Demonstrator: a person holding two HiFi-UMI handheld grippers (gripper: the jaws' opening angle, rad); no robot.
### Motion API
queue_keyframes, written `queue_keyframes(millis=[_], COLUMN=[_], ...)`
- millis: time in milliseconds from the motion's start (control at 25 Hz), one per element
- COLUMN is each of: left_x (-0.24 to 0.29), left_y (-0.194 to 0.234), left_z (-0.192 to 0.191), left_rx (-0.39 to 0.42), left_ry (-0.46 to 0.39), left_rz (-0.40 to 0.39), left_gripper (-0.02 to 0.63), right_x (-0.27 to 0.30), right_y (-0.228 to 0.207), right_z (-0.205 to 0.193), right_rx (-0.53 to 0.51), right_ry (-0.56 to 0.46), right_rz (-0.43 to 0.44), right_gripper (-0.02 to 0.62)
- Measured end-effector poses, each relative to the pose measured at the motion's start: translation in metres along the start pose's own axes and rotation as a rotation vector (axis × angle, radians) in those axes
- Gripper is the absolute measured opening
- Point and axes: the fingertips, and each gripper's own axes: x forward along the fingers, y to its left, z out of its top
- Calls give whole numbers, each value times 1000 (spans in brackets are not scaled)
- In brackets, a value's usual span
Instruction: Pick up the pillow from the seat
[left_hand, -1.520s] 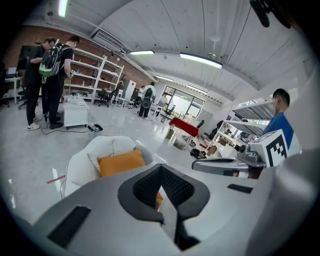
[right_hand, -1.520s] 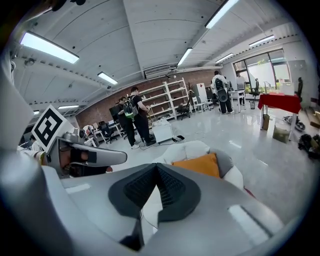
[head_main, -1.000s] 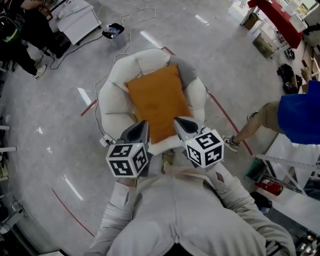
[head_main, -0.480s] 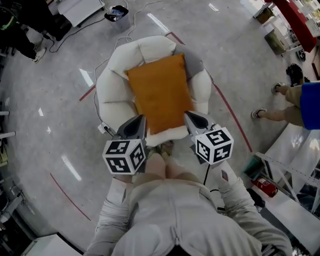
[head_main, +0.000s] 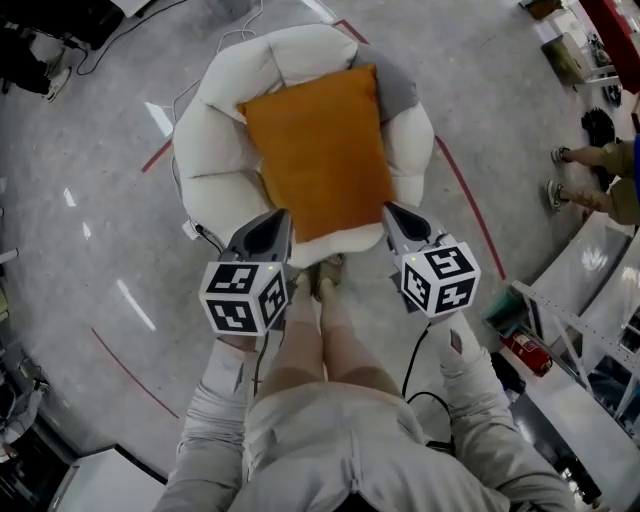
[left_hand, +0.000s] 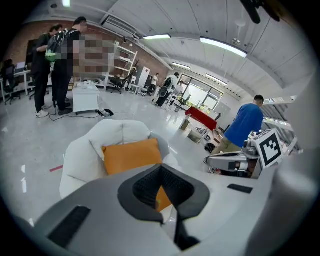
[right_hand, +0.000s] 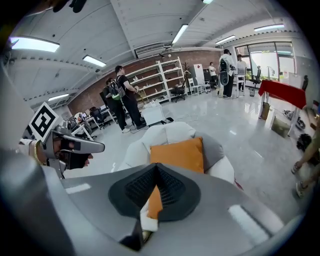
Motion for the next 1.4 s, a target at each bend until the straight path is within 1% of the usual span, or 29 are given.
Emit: queue_keyframes(millis=[280,440,680,880,1000,1080,1160,1200,1240,1320,1400], left_x=[45,77,120,163,186,201,221,232,240,251,260], left_y=[32,60,104,141,156,167,180,186,190,199,206], left_z=[-39,-55,-82,-107,-126,-142,-160,-168,-175,-188,-197], left_rx=[-41,-45,-75,-107,-142,-151,-144,-145,-151,-163,-161], left_ry=[24,42,93,128,144,154,172,182,191,205,215], left_rz=[12,31,66,79,72,69,63,55,50,56,66], left_gripper=[3,3,3,3,4,4,5,116,187,237,286], right_x=[42,76,130,176,195,207,220,226,230,237,243], right_y=[-32,-56,-88,-114,-129,-139,-154,-162,-169,-179,-185], right_z=[-28,-39,-60,-76,-90,-105,-118,-123,-127,-135,-142], right_rx=[-39,-62,-85,-111,-112,-118,-132,-141,-145,-135,-115], right_ry=[53,77,120,150,181,219,253,264,274,294,309], right_rz=[-22,-35,-37,-39,-25,-8,-7,-12,-17,-16,-1], right_gripper=[0,0,0,2,37,113,183,211,230,270,326])
